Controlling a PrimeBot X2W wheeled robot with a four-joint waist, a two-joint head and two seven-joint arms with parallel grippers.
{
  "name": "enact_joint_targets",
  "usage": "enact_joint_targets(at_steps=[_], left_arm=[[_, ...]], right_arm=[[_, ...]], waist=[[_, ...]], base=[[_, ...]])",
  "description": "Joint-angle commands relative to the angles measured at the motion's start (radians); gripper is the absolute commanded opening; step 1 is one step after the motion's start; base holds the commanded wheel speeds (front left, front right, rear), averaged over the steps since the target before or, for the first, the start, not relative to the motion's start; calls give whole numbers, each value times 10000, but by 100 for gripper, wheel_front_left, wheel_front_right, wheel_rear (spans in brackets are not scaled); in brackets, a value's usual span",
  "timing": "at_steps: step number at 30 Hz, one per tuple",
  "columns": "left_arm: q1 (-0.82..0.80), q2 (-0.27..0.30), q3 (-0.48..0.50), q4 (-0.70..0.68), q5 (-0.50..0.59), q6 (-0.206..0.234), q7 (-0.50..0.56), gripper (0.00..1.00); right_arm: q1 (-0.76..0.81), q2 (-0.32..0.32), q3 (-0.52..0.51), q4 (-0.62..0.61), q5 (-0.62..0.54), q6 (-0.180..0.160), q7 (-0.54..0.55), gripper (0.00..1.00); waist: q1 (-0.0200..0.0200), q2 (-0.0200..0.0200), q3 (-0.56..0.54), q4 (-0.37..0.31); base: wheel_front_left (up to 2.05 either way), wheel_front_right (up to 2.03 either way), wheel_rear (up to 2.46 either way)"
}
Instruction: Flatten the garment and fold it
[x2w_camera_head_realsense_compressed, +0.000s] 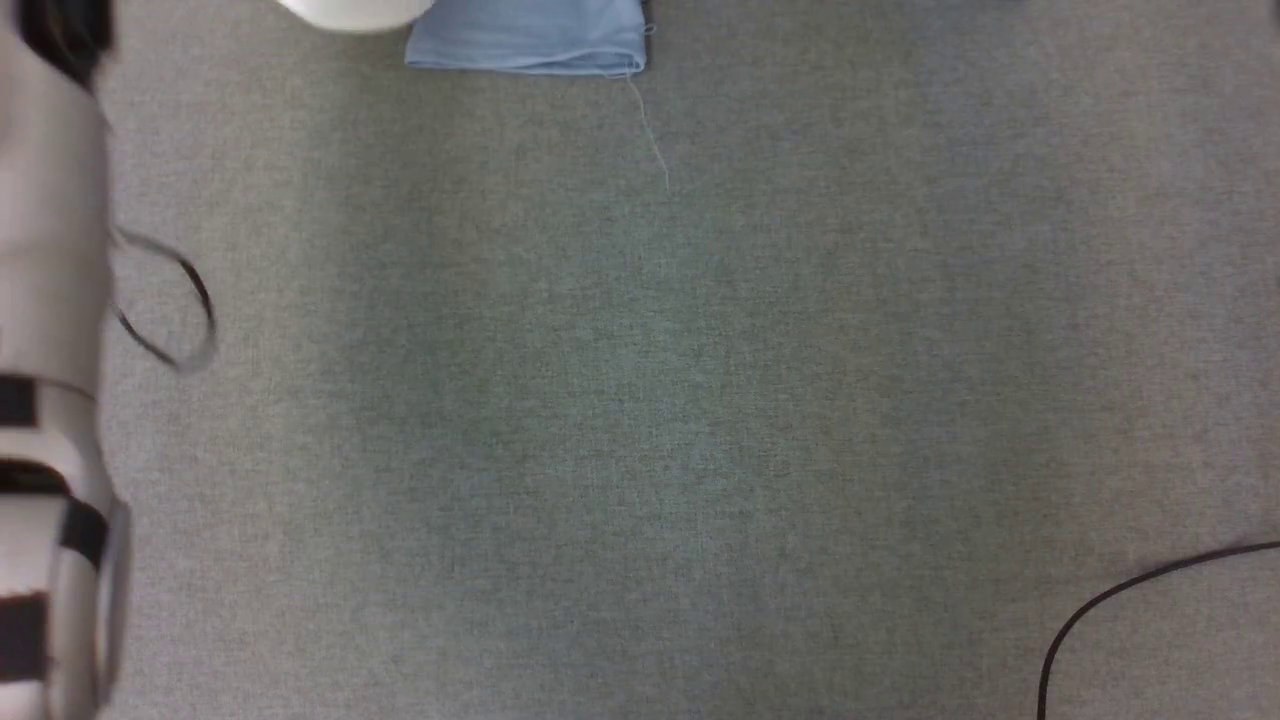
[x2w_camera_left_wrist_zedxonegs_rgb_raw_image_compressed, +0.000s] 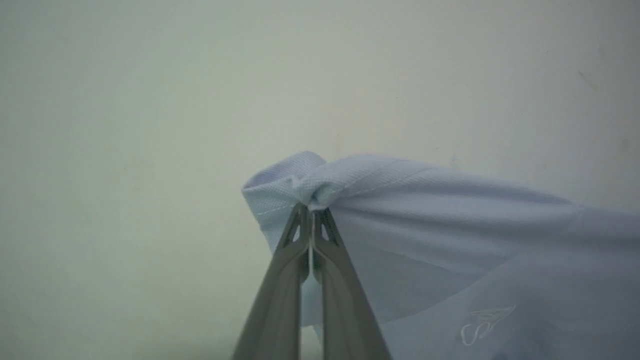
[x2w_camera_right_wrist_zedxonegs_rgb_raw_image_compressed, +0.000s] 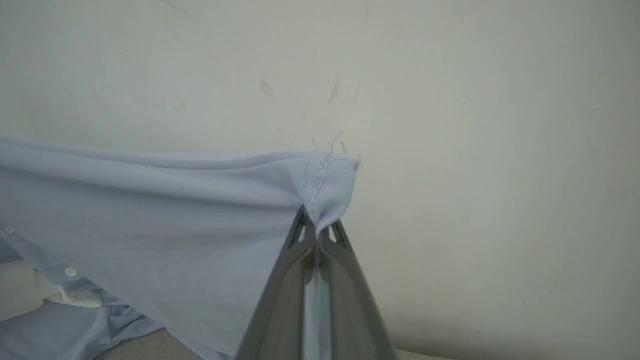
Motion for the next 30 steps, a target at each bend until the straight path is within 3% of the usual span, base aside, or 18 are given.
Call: enact_joint_targets(at_steps=[1,6,10,16,23,27,30], left_arm=[[531,-51,113,163,-154,-63,-118,0],[2296,-169,465,2,-540,-221,-206,0],[4376,-92,1062,-1047,-854,-202,-215,0],[8096,-156,1578,-3097,-1181,248,-149,0],[11681,11,1860,-6255,-1467,1292,1089,0],[13724,121,1939,-8604,-1465,2132,2084,0],[15016,172,1959,-10063,-1449,2702,2799,0]], right_arm=[[517,21,197,64,234,-25,-155,0],[2087,-52,1079,-438,835,-25,-425,0],[3727,-391,1569,-1312,1494,-25,-614,0],[6417,-1065,1819,-2802,2124,-25,-635,0],[9103,-1597,1090,-4399,2141,-25,-296,0],[11049,-1667,-133,-5769,1815,-25,45,0],[12655,-1347,-1441,-7089,1314,-25,576,0]], waist=[[-3,0,-111,52],[-3,0,-691,142],[-3,0,-1266,191],[-3,0,-2156,232],[-3,0,-2970,248],[-3,0,-3366,260],[-3,0,-3589,280]], base=[[0,0,0],[0,0,0],[0,0,0],[0,0,0],[0,0,0],[0,0,0],[0,0,0]])
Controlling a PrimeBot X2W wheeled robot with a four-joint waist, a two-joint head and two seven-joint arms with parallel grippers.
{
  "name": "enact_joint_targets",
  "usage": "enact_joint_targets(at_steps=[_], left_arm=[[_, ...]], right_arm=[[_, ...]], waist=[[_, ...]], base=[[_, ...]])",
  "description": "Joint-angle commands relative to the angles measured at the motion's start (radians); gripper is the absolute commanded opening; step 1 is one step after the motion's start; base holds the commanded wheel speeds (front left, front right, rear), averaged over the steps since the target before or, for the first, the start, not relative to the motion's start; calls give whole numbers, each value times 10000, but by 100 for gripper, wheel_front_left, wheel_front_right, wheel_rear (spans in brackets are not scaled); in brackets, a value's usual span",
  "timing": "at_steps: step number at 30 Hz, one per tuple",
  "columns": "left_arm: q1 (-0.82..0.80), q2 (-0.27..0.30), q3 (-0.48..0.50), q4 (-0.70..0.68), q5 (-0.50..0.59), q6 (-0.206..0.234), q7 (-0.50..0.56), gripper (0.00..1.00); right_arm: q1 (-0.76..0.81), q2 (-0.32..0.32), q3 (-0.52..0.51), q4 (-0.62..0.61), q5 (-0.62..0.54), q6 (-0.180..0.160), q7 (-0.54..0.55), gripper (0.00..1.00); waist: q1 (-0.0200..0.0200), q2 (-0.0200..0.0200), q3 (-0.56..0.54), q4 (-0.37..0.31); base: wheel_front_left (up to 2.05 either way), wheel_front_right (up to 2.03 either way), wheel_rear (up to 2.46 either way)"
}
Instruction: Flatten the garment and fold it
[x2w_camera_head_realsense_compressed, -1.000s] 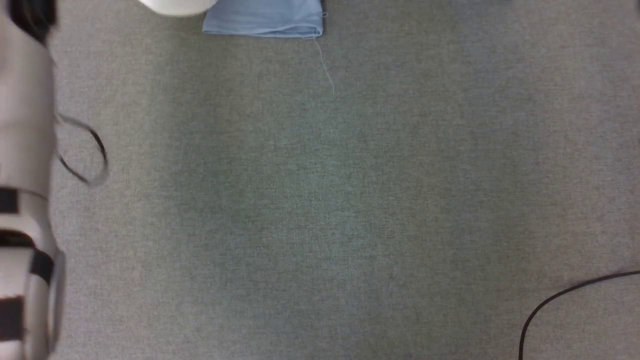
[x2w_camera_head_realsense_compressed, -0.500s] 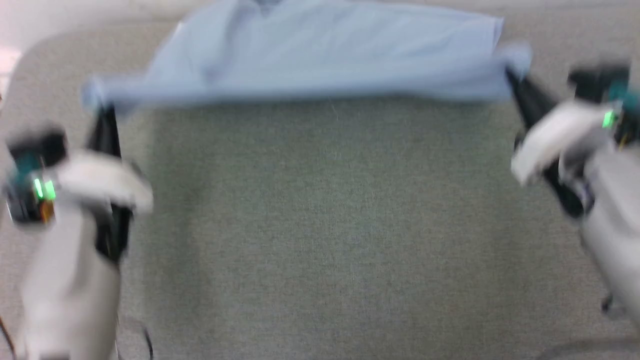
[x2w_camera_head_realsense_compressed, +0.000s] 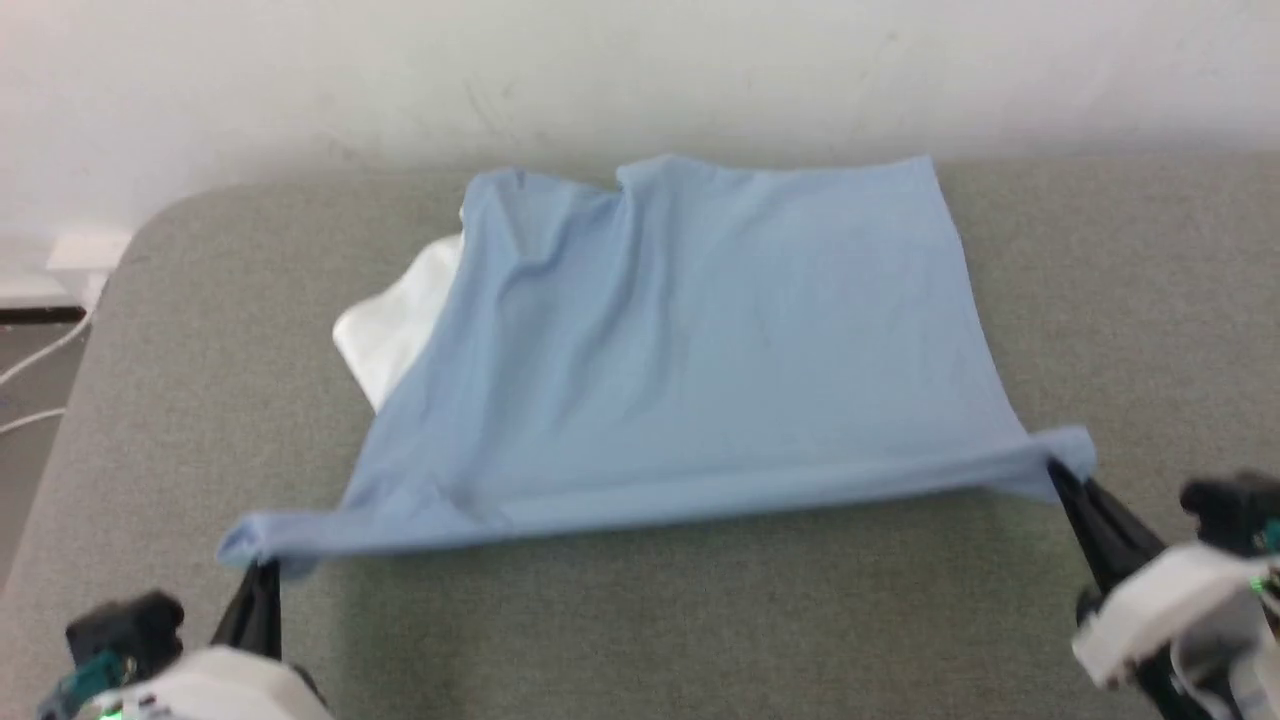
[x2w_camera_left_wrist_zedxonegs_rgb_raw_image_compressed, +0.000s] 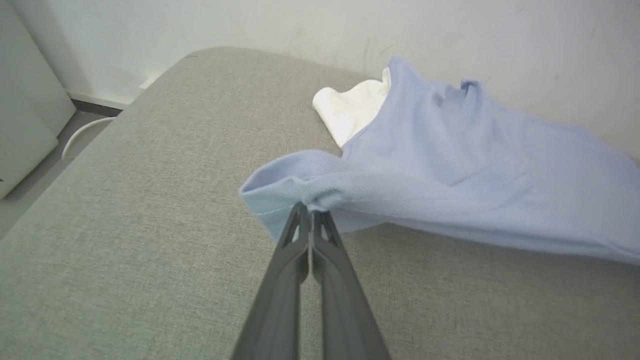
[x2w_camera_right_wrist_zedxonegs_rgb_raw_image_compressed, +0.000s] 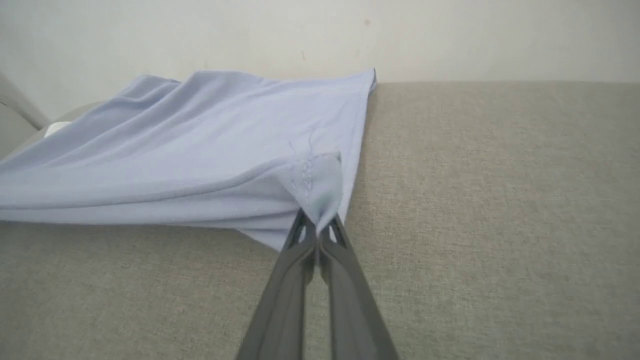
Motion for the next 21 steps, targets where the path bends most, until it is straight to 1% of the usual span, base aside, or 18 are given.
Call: enact_joint_targets(at_steps=[1,4,7,10,13,17,18,21], left_arm=[[452,192,229,-363,18,380,184,0],[1512,187,344,-1398,-19,892,709,0],[2310,210,370,-2156,-123,1229,1287,0],[2917,288,398,-2763,-181,1516,1806,0],[3252,440,486,-3282,-179,1721,2181,0],[2853,635,492,-3519,-102,1682,2288,0],[2642,652,419,-3449,-123,1612,2327,0],[1650,716,55,-2957,-222,1175,2436,0]], right_arm=[[603,68,-617,-443,-304,-42,234,0],[2197,792,-1946,-2052,-1037,-42,1173,0],[3565,1650,-2989,-3660,-1684,-42,2214,0],[4578,2407,-3809,-4928,-2227,-42,3084,0],[5152,2893,-4293,-5761,-2537,-42,3758,0],[5168,3049,-4373,-6185,-2667,-42,4383,0],[5023,3061,-4312,-6154,-2672,-42,4507,0],[4327,3003,-4184,-5756,-2799,-42,4730,0]], waist=[[4,0,-367,41],[4,0,-573,62],[4,0,-695,116],[4,0,-804,168],[4,0,-788,204],[4,0,-584,235],[4,0,-539,200],[4,0,-287,116]], base=[[0,0,0],[0,0,0],[0,0,0],[0,0,0],[0,0,0],[0,0,0],[0,0,0],[0,0,0]])
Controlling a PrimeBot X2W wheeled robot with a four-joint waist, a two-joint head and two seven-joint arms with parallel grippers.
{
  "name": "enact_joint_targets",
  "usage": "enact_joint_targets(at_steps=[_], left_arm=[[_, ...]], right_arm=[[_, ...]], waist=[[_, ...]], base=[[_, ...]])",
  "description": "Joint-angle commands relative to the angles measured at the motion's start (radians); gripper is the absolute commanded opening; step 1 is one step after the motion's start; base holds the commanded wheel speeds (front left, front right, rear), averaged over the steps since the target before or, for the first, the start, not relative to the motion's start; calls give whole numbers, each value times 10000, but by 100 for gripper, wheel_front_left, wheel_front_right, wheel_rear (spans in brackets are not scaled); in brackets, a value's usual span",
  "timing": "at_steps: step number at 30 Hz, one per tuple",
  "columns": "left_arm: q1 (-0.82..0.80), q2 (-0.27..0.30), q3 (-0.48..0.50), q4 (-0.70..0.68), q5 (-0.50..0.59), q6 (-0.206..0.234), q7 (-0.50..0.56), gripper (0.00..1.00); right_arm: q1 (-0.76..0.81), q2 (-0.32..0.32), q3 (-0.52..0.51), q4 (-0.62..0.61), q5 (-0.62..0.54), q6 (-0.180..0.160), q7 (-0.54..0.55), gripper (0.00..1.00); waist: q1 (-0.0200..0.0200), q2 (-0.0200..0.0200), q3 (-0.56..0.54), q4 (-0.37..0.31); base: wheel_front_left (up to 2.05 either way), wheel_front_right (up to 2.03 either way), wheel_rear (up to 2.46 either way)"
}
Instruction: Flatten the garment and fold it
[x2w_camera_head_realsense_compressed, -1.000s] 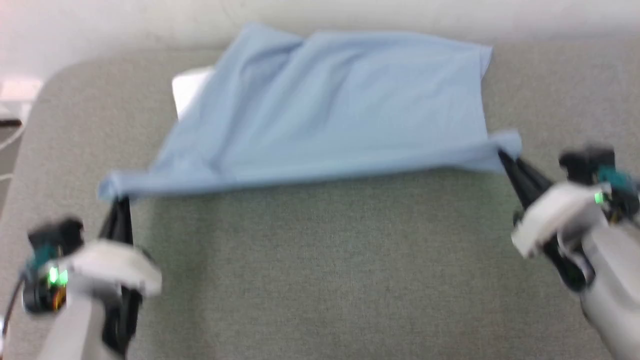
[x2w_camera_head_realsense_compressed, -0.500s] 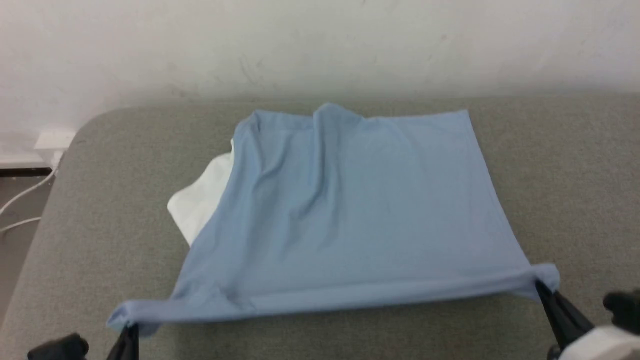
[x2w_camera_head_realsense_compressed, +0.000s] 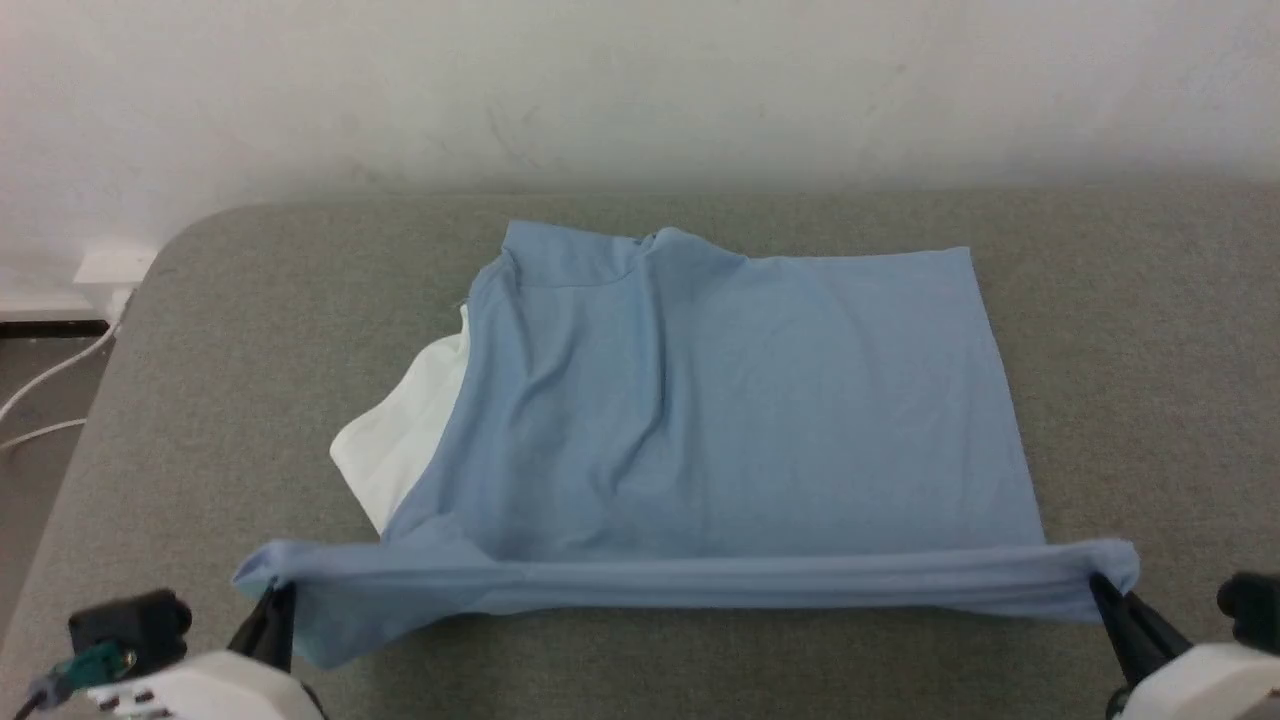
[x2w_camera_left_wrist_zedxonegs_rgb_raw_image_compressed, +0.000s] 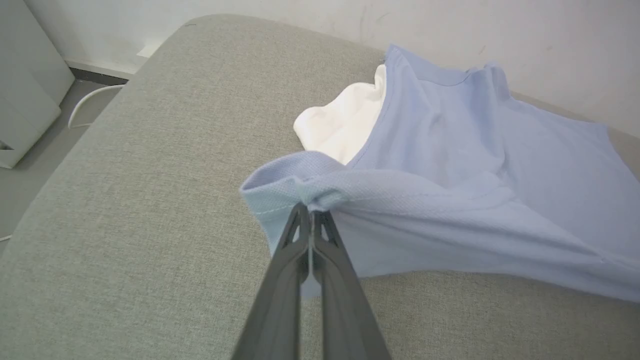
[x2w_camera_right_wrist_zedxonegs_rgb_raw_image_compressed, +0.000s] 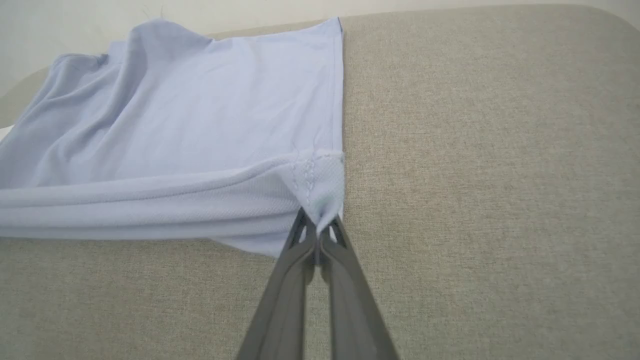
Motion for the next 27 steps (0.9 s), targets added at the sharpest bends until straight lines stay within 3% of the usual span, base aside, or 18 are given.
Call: enact_joint_targets(at_steps=[1,10,18,19,20,21,22,27], left_arm=[[-653,103,-39,348,-82,-172,14,0],[-3817,-90,-859,3214,-234,-1453,-171,0],[-5411,-563,-1319,5671,-331,-2226,-640,0],[-5541,-642,-1342,5970,-379,-2296,-695,23],[-5667,-721,-1357,6261,-446,-2379,-737,44],[-5784,-800,-1360,6514,-510,-2467,-817,69],[-5871,-869,-1388,6728,-539,-2546,-900,100],[-5997,-1079,-1291,7373,-784,-2847,-1401,100]], right_arm=[[-502,-111,-36,248,-107,-96,73,0],[-2873,-626,758,2445,-285,-96,233,0],[-4381,-844,1467,4417,-308,-96,-516,1],[-4526,-828,1529,4680,-308,-96,-677,30],[-4644,-838,1612,4954,-329,-96,-778,47],[-4747,-831,1673,5209,-332,-96,-898,89],[-4841,-822,1729,5445,-314,-96,-1028,100],[-5063,-800,2018,6316,-130,-96,-1925,100]], waist=[[0,0,247,-98],[0,0,888,-263],[0,0,1263,-228],[0,0,1281,-221],[0,0,1303,-212],[0,0,1312,-203],[0,0,1314,-194],[0,0,1207,-181]], base=[[0,0,0],[0,0,0],[0,0,0],[0,0,0],[0,0,0],[0,0,0],[0,0,0],[0,0,0]])
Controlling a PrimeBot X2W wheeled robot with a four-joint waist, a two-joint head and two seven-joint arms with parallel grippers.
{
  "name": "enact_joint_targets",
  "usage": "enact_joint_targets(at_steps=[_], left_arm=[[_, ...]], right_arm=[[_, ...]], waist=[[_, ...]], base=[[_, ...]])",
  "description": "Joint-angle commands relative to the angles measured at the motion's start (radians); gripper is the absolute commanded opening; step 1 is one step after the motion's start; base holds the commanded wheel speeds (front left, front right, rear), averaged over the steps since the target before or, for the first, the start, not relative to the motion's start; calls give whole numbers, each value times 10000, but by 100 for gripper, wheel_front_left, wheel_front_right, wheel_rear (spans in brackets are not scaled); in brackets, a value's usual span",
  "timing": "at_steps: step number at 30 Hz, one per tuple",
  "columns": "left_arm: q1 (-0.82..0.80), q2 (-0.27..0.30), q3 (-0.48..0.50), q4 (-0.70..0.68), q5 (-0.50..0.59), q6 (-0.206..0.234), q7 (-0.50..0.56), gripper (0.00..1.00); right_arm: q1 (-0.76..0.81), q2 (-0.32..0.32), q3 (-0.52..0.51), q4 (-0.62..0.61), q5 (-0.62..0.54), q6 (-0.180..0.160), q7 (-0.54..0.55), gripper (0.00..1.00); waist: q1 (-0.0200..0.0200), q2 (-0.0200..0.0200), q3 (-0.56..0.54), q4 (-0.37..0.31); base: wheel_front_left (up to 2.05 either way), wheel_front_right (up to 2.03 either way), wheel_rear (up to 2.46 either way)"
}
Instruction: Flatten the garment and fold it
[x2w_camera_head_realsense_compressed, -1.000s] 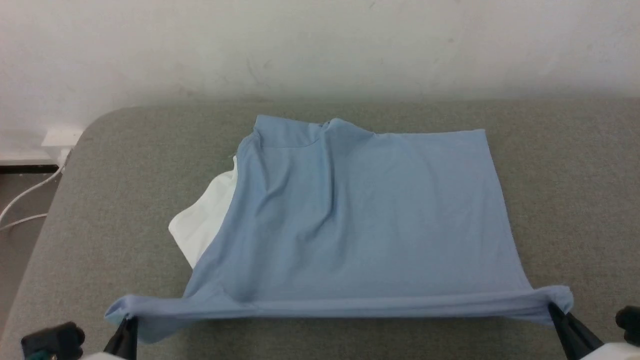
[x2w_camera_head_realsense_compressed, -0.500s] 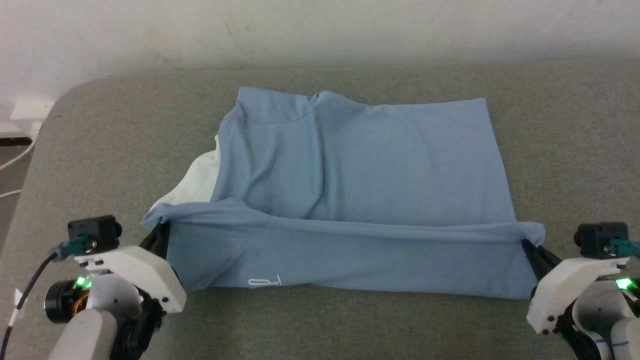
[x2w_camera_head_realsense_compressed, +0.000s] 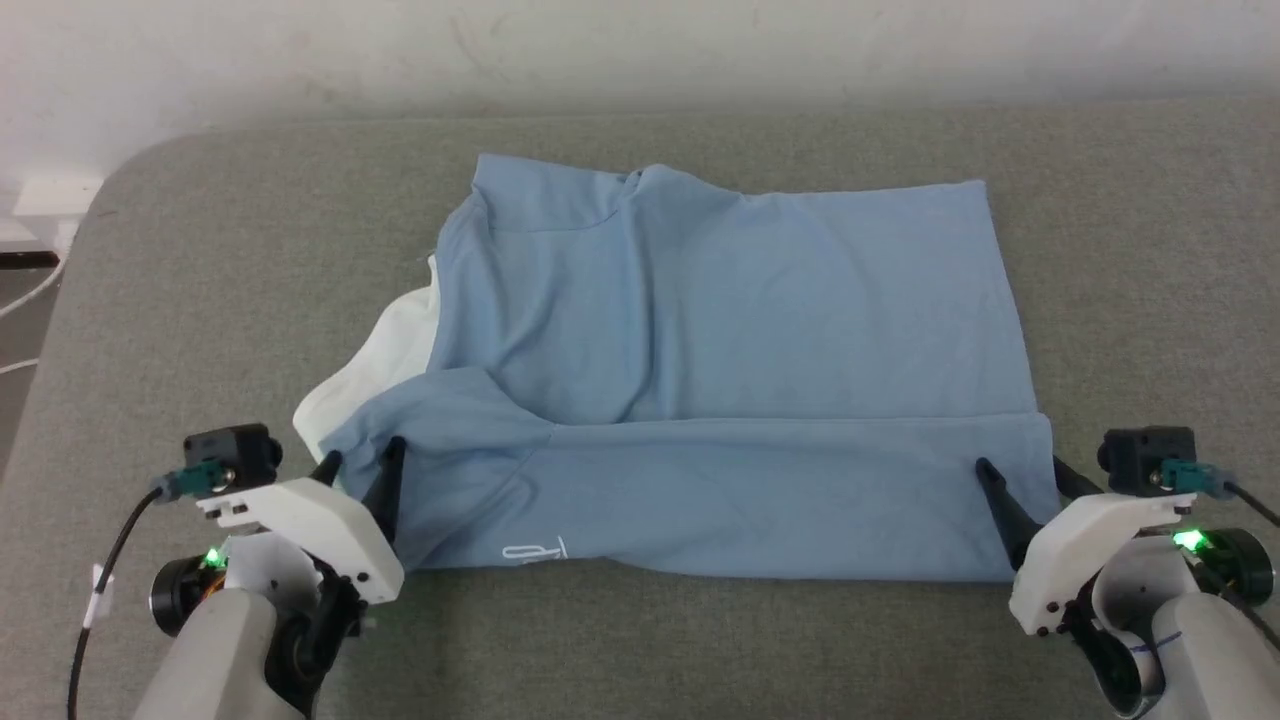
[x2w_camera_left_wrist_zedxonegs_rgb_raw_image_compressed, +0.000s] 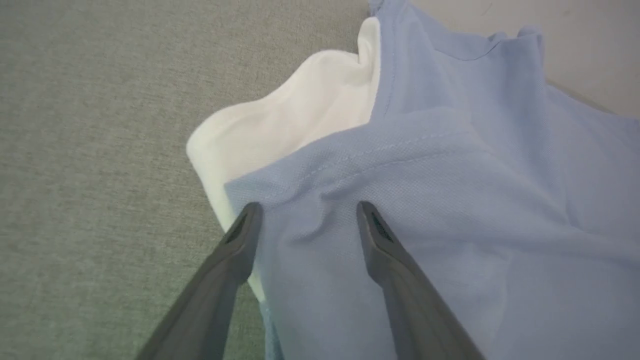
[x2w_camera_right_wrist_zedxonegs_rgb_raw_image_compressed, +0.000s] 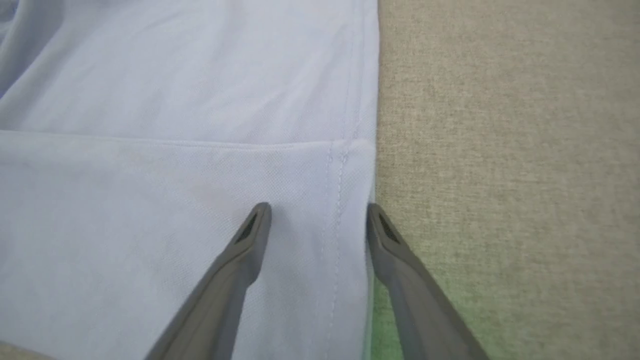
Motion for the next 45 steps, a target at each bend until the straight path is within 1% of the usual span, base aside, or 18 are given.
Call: enact_joint_targets(at_steps=[1,5,7,10,13,16,19,23,25,26,33,34,35,36,39,42,45], left_arm=[[-90,12,101,80,-100,-130,-250,100],[206,136,338,-266,-207,-170,-644,100],[452,274,461,-685,-311,-139,-576,100],[906,716,476,-1522,-398,-86,90,100],[1281,1216,434,-2480,-462,56,1020,100],[1497,1639,217,-3177,-486,203,2110,100],[1522,1918,-99,-3439,-513,210,3044,100],[1326,2096,-561,-3146,-555,64,4001,100],[1250,2097,-662,-3011,-554,28,4154,100],[1109,2081,-875,-2675,-551,-40,4467,100],[744,1859,-1669,-1359,-443,-142,5509,100],[733,1809,-1785,-1243,-464,-187,5666,48],[732,1768,-1889,-1152,-482,-235,5799,30],[735,1715,-1961,-1082,-523,-270,5901,0],[746,1625,-2066,-981,-613,-334,6066,0],[736,1548,-2088,-912,-680,-351,6059,0],[721,1504,-1984,-973,-691,-306,5779,0]], right_arm=[[-139,13,101,124,111,-21,-439,100],[82,-12,229,-12,254,-21,-1642,100],[341,-11,216,-352,283,-21,-2175,100],[834,117,30,-1051,184,-21,-2628,100],[1286,418,-173,-1892,-18,-21,-2722,100],[1687,732,-255,-2786,-270,-21,-2591,100],[1971,924,-197,-3559,-472,-21,-2365,100],[2183,1095,-87,-4415,-616,-21,-2144,100],[2215,1123,-41,-4579,-630,-21,-2101,100],[2274,1169,6,-4830,-642,-21,-2007,100],[2417,1265,3,-5089,-579,-21,-1863,100],[2441,1271,-34,-5088,-570,-21,-1849,100],[2466,1274,-83,-5093,-567,-21,-1820,100],[2486,1267,-137,-5112,-570,-21,-1789,100],[2529,1201,-255,-5134,-533,-21,-1694,100],[2542,1005,-471,-5195,-425,-21,-1495,100],[2490,804,-800,-5038,-187,-21,-953,100]], waist=[[-1,0,-92,-13],[-1,0,-366,-13],[-1,0,-519,-2],[-1,0,-694,-21],[-1,0,-800,-81],[-1,0,-841,-171],[-1,0,-792,-339],[-1,0,-669,-633],[-1,0,-636,-715],[-1,0,-566,-873],[-1,0,-357,-1290],[-1,0,-352,-1318],[-1,0,-347,-1345],[-1,0,-341,-1359],[-1,0,-353,-1357],[-1,0,-391,-1307],[-1,0,-449,-1230]], base=[[0,0,0],[0,0,0],[0,0,0],[0,0,0],[0,0,0],[0,0,0],[0,0,0],[0,0,0],[0,0,0],[0,0,0],[0,0,0],[0,0,0],[0,0,0],[0,0,0],[0,0,0],[0,0,0],[0,0,0]])
